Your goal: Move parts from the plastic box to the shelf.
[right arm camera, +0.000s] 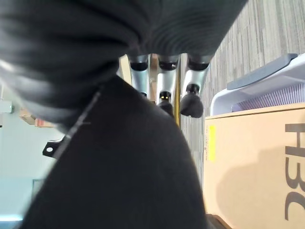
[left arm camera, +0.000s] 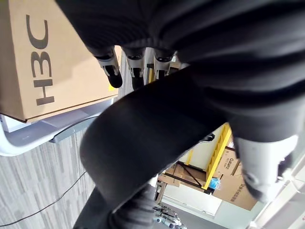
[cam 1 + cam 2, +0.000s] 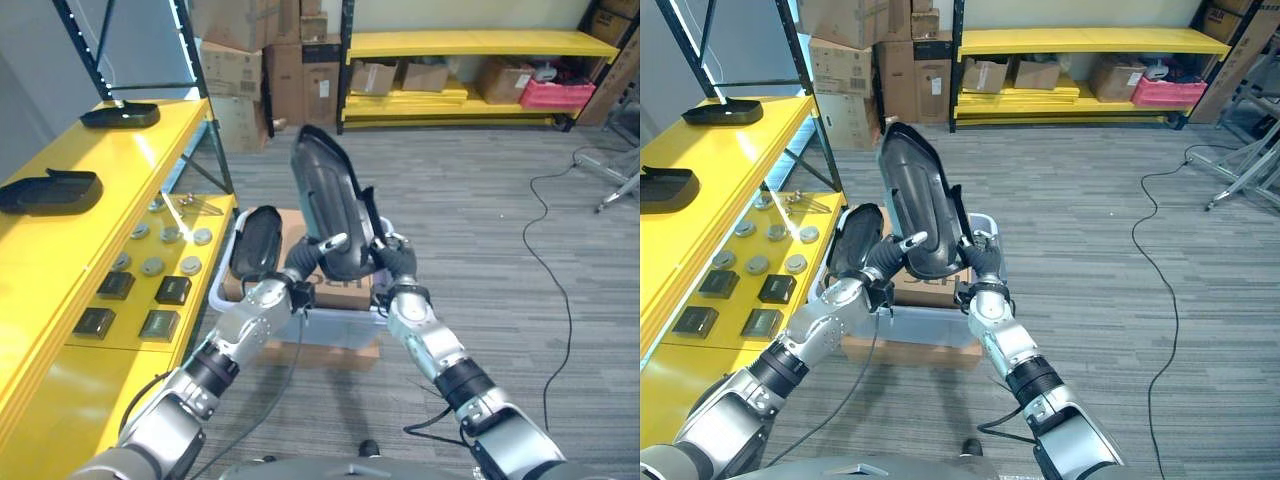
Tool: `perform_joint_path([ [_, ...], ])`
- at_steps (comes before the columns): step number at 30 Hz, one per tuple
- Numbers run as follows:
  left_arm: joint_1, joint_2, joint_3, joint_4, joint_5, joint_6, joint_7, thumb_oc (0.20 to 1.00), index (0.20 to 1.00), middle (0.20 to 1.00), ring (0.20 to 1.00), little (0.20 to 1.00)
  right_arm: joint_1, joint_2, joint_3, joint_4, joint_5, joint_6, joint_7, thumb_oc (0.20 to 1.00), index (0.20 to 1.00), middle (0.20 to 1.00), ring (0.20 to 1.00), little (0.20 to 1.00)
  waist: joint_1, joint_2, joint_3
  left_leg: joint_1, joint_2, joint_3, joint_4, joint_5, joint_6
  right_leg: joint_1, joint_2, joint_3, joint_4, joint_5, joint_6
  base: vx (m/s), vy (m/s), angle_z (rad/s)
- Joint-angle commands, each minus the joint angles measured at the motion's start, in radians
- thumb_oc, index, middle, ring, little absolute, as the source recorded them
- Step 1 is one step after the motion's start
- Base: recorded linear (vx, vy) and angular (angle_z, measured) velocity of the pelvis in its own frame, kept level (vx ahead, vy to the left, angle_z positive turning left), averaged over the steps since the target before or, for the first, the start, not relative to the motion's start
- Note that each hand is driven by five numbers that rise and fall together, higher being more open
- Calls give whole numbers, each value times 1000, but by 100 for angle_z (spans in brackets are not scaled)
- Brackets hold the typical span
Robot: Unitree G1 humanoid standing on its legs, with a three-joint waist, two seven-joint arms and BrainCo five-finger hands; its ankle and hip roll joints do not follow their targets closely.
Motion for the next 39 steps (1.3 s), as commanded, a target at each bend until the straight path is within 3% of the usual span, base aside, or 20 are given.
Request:
perform_joint_path([
  [1, -124, -51, -58, 96, 79, -40, -33, 1000, 1000, 1000, 1000, 1000, -136, 36, -4, 26, 24, -41, 6, 200, 200, 200, 200, 200, 25, -9, -46, -34, 17, 3, 53, -52, 1, 26, 1, -38, 42, -110, 54, 0, 0, 0],
  [9, -126, -47, -77, 97, 157, -61, -29, 1000, 1000, 1000, 1000, 1000, -146, 58, 36, 31, -17, -6, 7, 200, 200, 200, 200, 200, 30, -11, -50, -31, 14, 1, 51, -55, 3, 27, 0, -39, 42, -111, 54, 0, 0, 0],
  [10, -127, -39, -80, 89, 196, -69, -21, 529, 529, 529, 529, 529, -144, 63, 45, 22, -15, 2, 2, 200, 200, 200, 200, 200, 31, -11, -50, -31, 13, -1, 50, -56, 2, 27, 0, -39, 42, -112, 55, 0, 0, 0],
  [11, -127, -35, -83, 84, 204, -73, -16, 200, 200, 200, 200, 200, -142, 63, 49, 17, -15, 5, 2, 200, 200, 200, 200, 200, 32, -11, -50, -31, 13, -1, 49, -56, 2, 27, 0, -39, 42, -112, 54, 0, 0, 0],
  [29, -115, -11, -90, 38, 248, -106, 23, 200, 200, 200, 200, 200, -123, 69, 71, -21, -5, 22, 12, 219, 219, 219, 219, 219, 36, -10, -43, -19, 12, -9, 39, -54, 3, 36, 1, -48, 40, -112, 54, 0, 0, 0],
  [30, -113, -12, -90, 39, 249, -109, 26, 200, 200, 200, 200, 200, -122, 69, 72, -23, -2, 22, 14, 382, 382, 382, 382, 382, 36, -10, -43, -19, 12, -8, 39, -54, 3, 36, 1, -48, 40, -112, 54, 0, 0, 0],
  [31, -110, -14, -90, 37, 255, -114, 33, 200, 200, 200, 200, 200, -119, 70, 71, -25, 4, 19, 13, 1000, 1000, 1000, 1000, 1000, 36, -10, -42, -17, 12, -9, 38, -54, 3, 38, 1, -48, 39, -112, 53, 0, 0, 0],
  [39, -107, -18, -84, 48, 274, -131, 64, 200, 200, 200, 200, 200, -112, 81, 64, -26, 89, 12, 33, 1000, 1000, 1000, 1000, 1000, 36, -13, -42, -14, 13, -10, 38, -53, 2, 41, 3, -50, 38, -113, 51, 0, 0, 0],
])
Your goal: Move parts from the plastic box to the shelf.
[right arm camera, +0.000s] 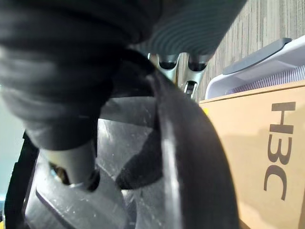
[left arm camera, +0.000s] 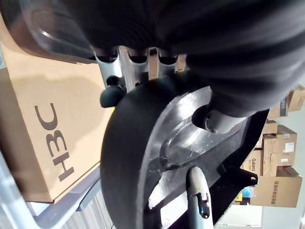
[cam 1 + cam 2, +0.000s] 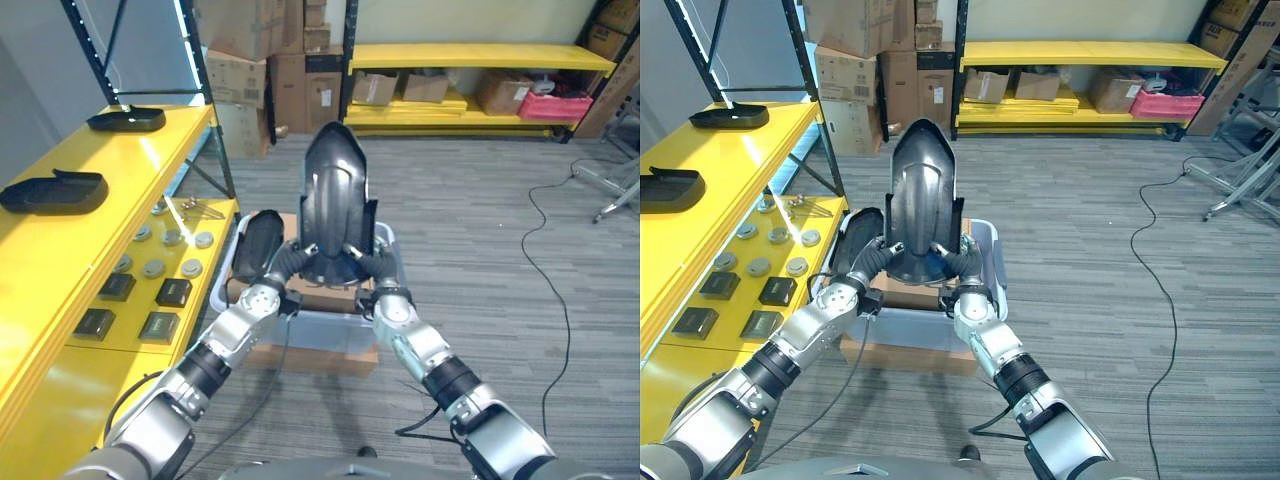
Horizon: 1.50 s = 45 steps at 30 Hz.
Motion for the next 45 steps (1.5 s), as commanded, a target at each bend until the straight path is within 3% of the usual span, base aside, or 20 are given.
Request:
perform_joint_path([
  [1, -107, -78, -49, 3, 19, -134, -7, 200, 200, 200, 200, 200, -95, 52, -3, -25, 109, -52, 50, 1000, 1000, 1000, 1000, 1000, 25, -3, -26, -19, 14, -10, 38, -53, 2, 38, 3, -51, 39, -114, 53, 0, 0, 0],
  [4, -104, -72, -31, -5, 5, -148, 5, 200, 200, 200, 200, 200, -70, 58, -21, -25, 181, -58, 88, 1000, 1000, 1000, 1000, 1000, 25, -3, -26, -18, 14, -12, 36, -52, 1, 39, 3, -52, 38, -114, 53, 0, 0, 0],
  [10, -94, -46, 25, -33, 0, -210, 64, 200, 200, 200, 200, 200, -30, 30, -66, -2, 89, -58, 95, 1000, 1000, 1000, 1000, 1000, 24, -3, -28, -20, 13, -13, 38, -53, 1, 38, 3, -53, 36, -111, 52, 0, 0, 0],
  [18, 28, 93, 211, -95, 54, -325, 108, 200, 200, 200, 200, 200, 193, -147, -221, 38, -80, -5, 93, 1000, 1000, 1000, 1000, 1000, 1, -4, -23, -36, 13, -5, 40, -52, 6, 14, 6, -42, 47, -117, 51, -5, 0, 0],
  [21, 72, 132, 272, -123, 75, -348, 129, 200, 200, 200, 200, 200, 271, -165, -265, 83, -80, 22, 84, 1000, 1000, 1000, 1000, 1000, -5, -5, -18, -42, 15, -1, 40, -53, 8, 6, 7, -41, 50, -119, 51, -10, 0, 0],
  [22, 106, 160, 325, -138, 75, -360, 122, 200, 200, 200, 200, 200, 333, -173, -308, 147, -123, -13, 130, 1000, 1000, 1000, 1000, 1000, -13, -5, -16, -44, 17, 1, 39, -53, 8, 1, 10, -40, 53, -123, 50, -30, -11, -6],
  [24, 123, 173, 354, -147, 74, -368, 128, 200, 200, 200, 200, 200, 364, -175, -324, 181, -138, -19, 152, 1000, 1000, 1000, 1000, 1000, -18, -6, -14, -44, 18, 4, 37, -53, 8, -1, 11, -39, 53, -125, 49, -25, -9, -8],
  [27, 172, 204, 436, -188, 65, -361, 149, 200, 200, 200, 200, 200, 440, -164, -350, 285, -154, 45, 230, 1000, 1000, 1000, 1000, 1000, -25, -8, -10, -49, 20, 9, 32, -54, 7, -8, 16, -38, 55, -130, 47, -31, -12, -6],
  [28, 196, 216, 480, -216, 65, -346, 163, 200, 200, 200, 200, 200, 478, -142, -349, 372, -153, 90, 309, 1000, 1000, 1000, 1000, 1000, -24, -8, -7, -55, 22, 7, 32, -54, 4, -12, 19, -41, 58, -134, 45, -49, -31, -3],
  [30, 218, 231, 530, -251, 75, -324, 192, 200, 200, 200, 200, 200, 517, -89, -327, 536, -169, 141, 422, 1000, 1000, 1000, 1000, 1000, -10, -9, -3, -67, 24, -5, 35, -54, 3, -16, 21, -51, 64, -142, 42, -45, -80, 3],
  [31, 231, 236, 557, -270, 91, -314, 219, 200, 200, 200, 200, 200, 528, -51, -322, 667, -146, 180, 505, 1000, 1000, 1000, 1000, 1000, 9, -10, 1, -80, 27, -23, 41, -50, -1, -16, 24, -63, 70, -150, 38, -25, -129, 23],
  [33, 263, 235, 601, -307, 118, -311, 240, 200, 200, 200, 200, 200, 523, -1, -307, 820, -89, 198, 606, 1000, 1000, 1000, 1000, 1000, 52, -7, 9, -105, 33, -63, 40, -33, -11, -11, 34, -99, 73, -165, 25, -2, -145, 47],
  [37, 345, 226, 681, -372, 116, -294, 272, 200, 200, 200, 200, 200, 505, -3, -306, 903, -154, 291, 697, 1000, 1000, 1000, 1000, 1000, 113, 1, 23, -155, 42, -87, 53, -10, -31, 4, 44, -169, 70, -186, 10, 3, -54, 69],
  [39, 369, 224, 699, -373, 124, -301, 251, 200, 200, 200, 200, 200, 518, -2, -306, 933, -146, 294, 708, 1000, 1000, 1000, 1000, 1000, 131, 7, 32, -177, 44, -45, 72, -21, -43, 25, 43, -219, 76, -209, 12, 59, 0, 138],
  [41, 403, 214, 708, -380, 139, -308, 204, 200, 200, 200, 200, 200, 549, 20, -331, 966, -169, 265, 673, 1000, 1000, 1000, 1000, 1000, 132, 29, 37, -241, 48, 184, 63, 23, -38, 53, 34, -382, 110, -235, 7, 103, 130, 230],
  [42, 420, 213, 714, -375, 153, -317, 206, 200, 200, 200, 200, 200, 552, 26, -332, 965, -207, 254, 661, 1000, 1000, 1000, 1000, 1000, 139, 35, 38, -255, 41, 227, 64, 28, -28, 61, 36, -412, 133, -251, -2, 176, 196, 319],
  [43, 432, 215, 720, -374, 162, -325, 208, 200, 200, 200, 200, 200, 549, 28, -331, 958, -228, 256, 660, 1000, 1000, 1000, 1000, 1000, 144, 37, 37, -258, 32, 227, 62, 26, -20, 62, 37, -415, 149, -263, -5, 236, 229, 312],
  [45, 481, 232, 754, -380, 151, -368, 200, 200, 200, 200, 200, 200, 528, 32, -321, 935, -247, 262, 655, 1000, 1000, 1000, 1000, 1000, 185, 39, 34, -265, -16, 165, 61, 0, 13, 66, 25, -394, 223, -320, -8, 236, 234, 181],
])
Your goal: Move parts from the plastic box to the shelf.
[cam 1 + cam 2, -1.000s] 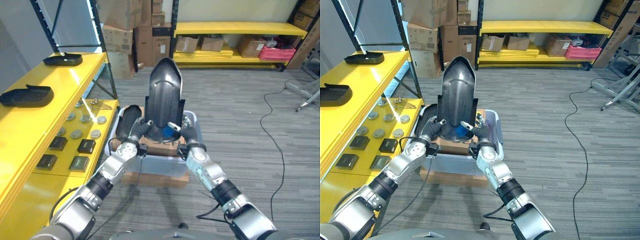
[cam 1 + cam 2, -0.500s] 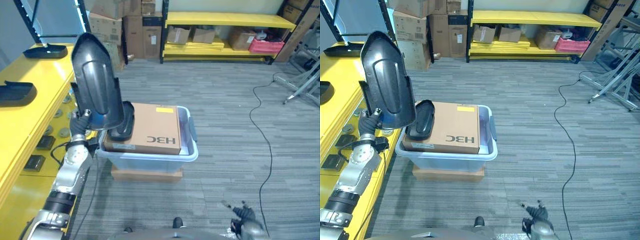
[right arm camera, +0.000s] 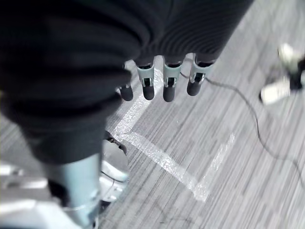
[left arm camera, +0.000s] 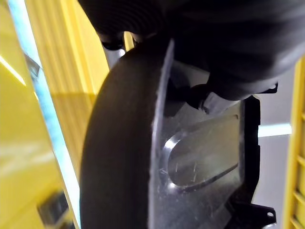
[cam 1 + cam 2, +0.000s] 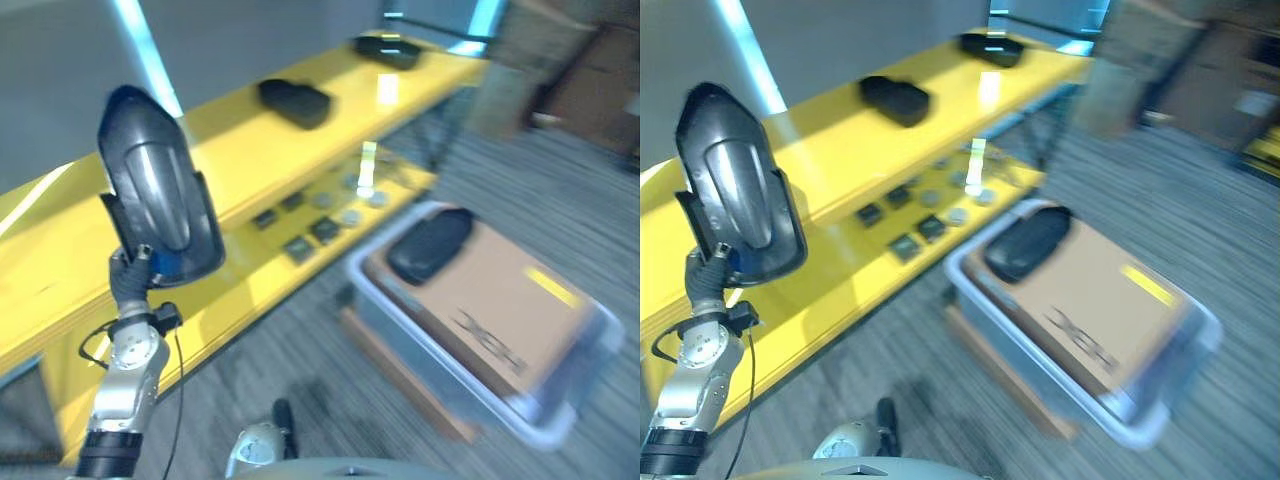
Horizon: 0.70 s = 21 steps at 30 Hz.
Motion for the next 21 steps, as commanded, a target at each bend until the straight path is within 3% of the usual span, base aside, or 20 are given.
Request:
perform_joint_path([
  [1, -68, 93, 91, -40, 33, -141, -23, 200, 200, 200, 200, 200, -44, 11, 23, 4, -33, 1, -13, 1000, 1000, 1000, 1000, 1000, -14, 7, -31, -54, -45, -146, 4, -69, -44, -55, 84, 59, 103, -80, -36, 256, 224, 49],
  [2, -57, 100, 111, -49, 17, -147, -53, 200, 200, 200, 200, 200, -50, 12, 21, -11, -23, 4, -32, 1000, 1000, 1000, 1000, 1000, 5, 5, -34, -58, -62, -166, 19, -85, -26, -54, 61, 62, 150, -100, -29, 302, 261, 36],
  [3, -62, 113, 113, -50, 17, -148, -80, 200, 200, 200, 200, 200, -56, 12, 15, -9, 0, -3, -29, 1000, 1000, 1000, 1000, 1000, 14, 2, -37, -54, -88, -192, 31, -106, -3, -70, 24, 72, 234, -83, -10, 397, 359, 62],
  [4, -76, 127, 108, -51, 11, -139, -113, 200, 200, 200, 200, 200, -58, 7, -5, -10, 70, -22, -37, 1000, 1000, 1000, 1000, 1000, 12, 3, -39, -39, -121, -220, 39, -132, 29, -97, -23, 101, 377, -49, 12, 361, 353, 74],
  [6, -105, 141, 82, -37, 0, -143, -130, 200, 200, 200, 200, 200, -60, 4, -35, -17, 155, -56, -42, 1000, 1000, 1000, 1000, 1000, -20, 5, -35, -10, -169, -262, 43, -164, 75, -181, -59, 199, 612, 28, 42, 287, 289, 88],
  [7, -122, 151, 62, -22, -8, -151, -141, 200, 200, 200, 200, 200, -59, 0, -57, -21, 189, -71, -38, 1000, 1000, 1000, 1000, 1000, -52, 8, -26, 8, -187, -288, 51, -183, 96, -245, -44, 281, 731, 56, 45, 260, 136, 99],
  [8, -140, 157, 41, -9, -11, -155, -145, 200, 200, 200, 200, 200, -63, -11, -71, -20, 206, -86, -17, 1000, 1000, 1000, 1000, 1000, -84, 15, -18, 31, -187, -316, 53, -193, 101, -323, -15, 352, 762, 67, 31, 198, 26, 98],
  [9, -145, 159, 36, -4, -13, -156, -144, 200, 200, 200, 200, 200, -65, -13, -73, -18, 207, -92, -14, 1000, 1000, 1000, 1000, 1000, -89, 17, -16, 33, -186, -322, 54, -195, 101, -335, -10, 362, 759, 69, 29, 230, -155, 113],
  [10, -163, 160, 19, 6, -9, -155, -138, 200, 200, 200, 200, 200, -71, -23, -77, -15, 206, -100, 4, 1000, 1000, 1000, 1000, 1000, -114, 23, -6, 58, -169, -346, 63, -201, 83, -390, -9, 399, 659, 77, 14, 185, -311, 106],
  [11, -185, 162, 4, 8, -27, -145, -133, 200, 200, 200, 200, 200, -81, -33, -87, -2, 175, -112, 12, 1000, 1000, 1000, 1000, 1000, -127, 17, 9, 65, -147, -351, 71, -199, 66, -385, -16, 402, 480, 122, 5, 259, -485, 86],
  [12, -201, 161, -11, 3, -24, -140, -123, 200, 200, 200, 200, 200, -90, -39, -95, 15, 147, -127, 14, 1000, 1000, 1000, 1000, 1000, -137, 4, 17, 75, -139, -373, 73, -212, 50, -357, -16, 420, 290, 167, 21, 363, -775, 35],
  [13, -222, 158, -48, -23, -29, -128, -129, 200, 200, 200, 200, 200, -107, -38, -137, 64, 116, -136, 15, 1000, 1000, 1000, 1000, 1000, -165, -21, 24, 97, -123, -427, 69, -248, 31, -388, -22, 543, -17, 275, 63, 444, -737, 103],
  [14, -216, 152, -49, -37, -42, -124, -142, 200, 200, 200, 200, 200, -108, -38, -144, 66, 109, -128, 16, 1000, 1000, 1000, 1000, 1000, -169, -24, 24, 113, -99, -431, 59, -251, 25, -385, -15, 554, -26, 265, 73, 534, -860, 117],
  [15, -210, 125, -47, -61, -62, -85, -141, 200, 200, 200, 200, 200, -110, -49, -140, 69, 110, -113, 37, 1000, 1000, 1000, 1000, 1000, -172, -35, 11, 139, -46, -434, 30, -226, -8, -327, 1, 533, -27, 236, 74, 369, -568, 91],
  [16, -213, 117, -54, -68, -51, -74, -127, 200, 200, 200, 200, 200, -111, -53, -132, 70, 98, -119, 42, 1000, 1000, 1000, 1000, 1000, -177, -39, 6, 141, -22, -430, 26, -214, -25, -310, 15, 528, -18, 220, 66, 342, -589, 68],
  [17, -220, 105, -65, -72, -49, -59, -112, 200, 200, 200, 200, 200, -111, -57, -122, 71, 81, -120, 55, 1000, 1000, 1000, 1000, 1000, -183, -47, -1, 138, 13, -418, 30, -198, -46, -289, 35, 522, -13, 196, 52, 266, -664, 108],
  [18, -246, 71, -84, -95, -37, -3, -83, 200, 200, 200, 200, 200, -117, -65, -87, 78, 79, -128, 52, 1000, 1000, 1000, 1000, 1000, -187, -70, -4, 90, 88, -374, 88, -167, -86, -238, 73, 482, -29, 156, 13, 231, -676, 159],
  [21, -269, 51, -107, -80, -42, 12, -102, 200, 200, 200, 200, 200, -111, -71, -85, 77, 134, -118, 48, 1000, 1000, 1000, 1000, 1000, -194, -77, 3, 39, 130, -310, 156, -142, -106, -192, 102, 433, -61, 138, -19, 91, -379, 61],
])
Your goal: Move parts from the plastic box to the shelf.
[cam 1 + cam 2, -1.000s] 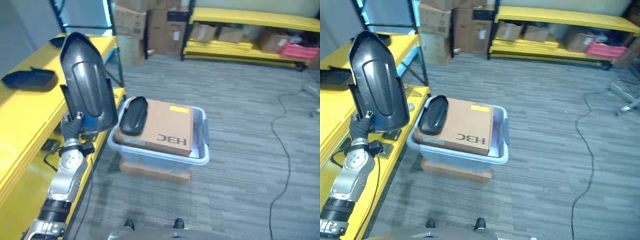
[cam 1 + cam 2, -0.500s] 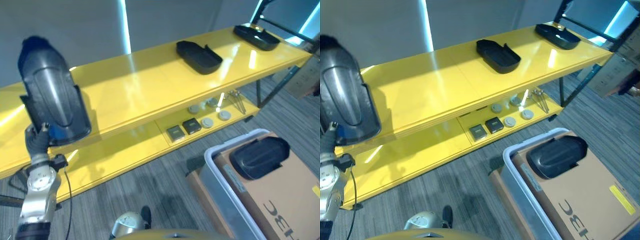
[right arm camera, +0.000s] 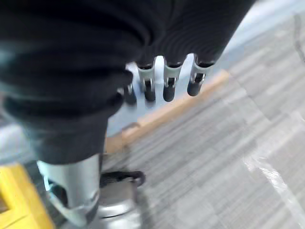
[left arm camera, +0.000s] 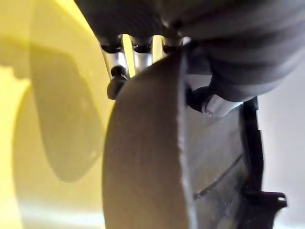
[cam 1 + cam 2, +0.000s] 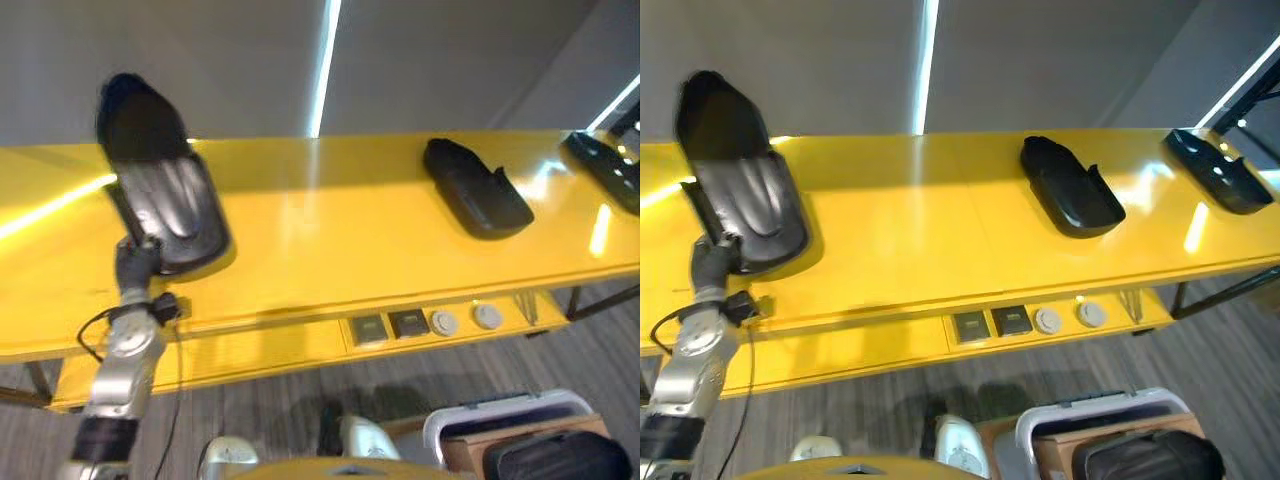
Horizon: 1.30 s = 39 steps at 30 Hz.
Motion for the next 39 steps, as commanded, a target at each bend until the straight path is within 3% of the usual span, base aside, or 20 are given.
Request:
perform_joint_path([
  [1, -113, 14, -3, -92, 27, -40, -25, 200, 200, 200, 200, 200, 1, 1, 27, 30, 45, -5, -13, 1000, 1000, 1000, 1000, 1000, -49, 41, -28, -86, -34, 155, -61, -55, 40, 167, -13, -13, -227, 8, 119, 89, -162, 2],
  [4, -131, 5, -29, -73, 37, -49, -37, 200, 200, 200, 200, 200, 4, -4, 27, 19, 66, 3, -24, 1000, 1000, 1000, 1000, 1000, -76, 63, -23, -75, 1, 238, -96, -31, 20, 187, -4, -50, -226, -18, 113, 63, -34, 43],
  [6, -147, 9, -51, -62, 38, -65, -10, 200, 200, 200, 200, 200, -9, -19, 27, 7, 75, 14, -29, 1000, 1000, 1000, 1000, 1000, -80, 71, -21, -70, -20, 225, -133, -2, 27, 177, -4, -48, -229, -9, 107, -51, 60, 9],
  [11, -130, 24, -35, -55, 16, -73, -31, 200, 200, 200, 200, 200, 11, 1, 32, -23, 15, 17, -31, 1000, 1000, 1000, 1000, 1000, -87, 84, -27, -12, -48, 220, -196, -1, 26, 195, -16, -39, -233, -9, 122, 34, 88, -17],
  [39, -113, 42, -20, -45, 8, -72, -58, 200, 200, 200, 200, 200, 27, 21, 71, -25, -49, 13, -66, 1000, 1000, 1000, 1000, 1000, -80, 84, -43, 27, -70, 231, -201, -30, 42, 227, -35, -23, -244, -11, 138, 24, 29, 1],
])
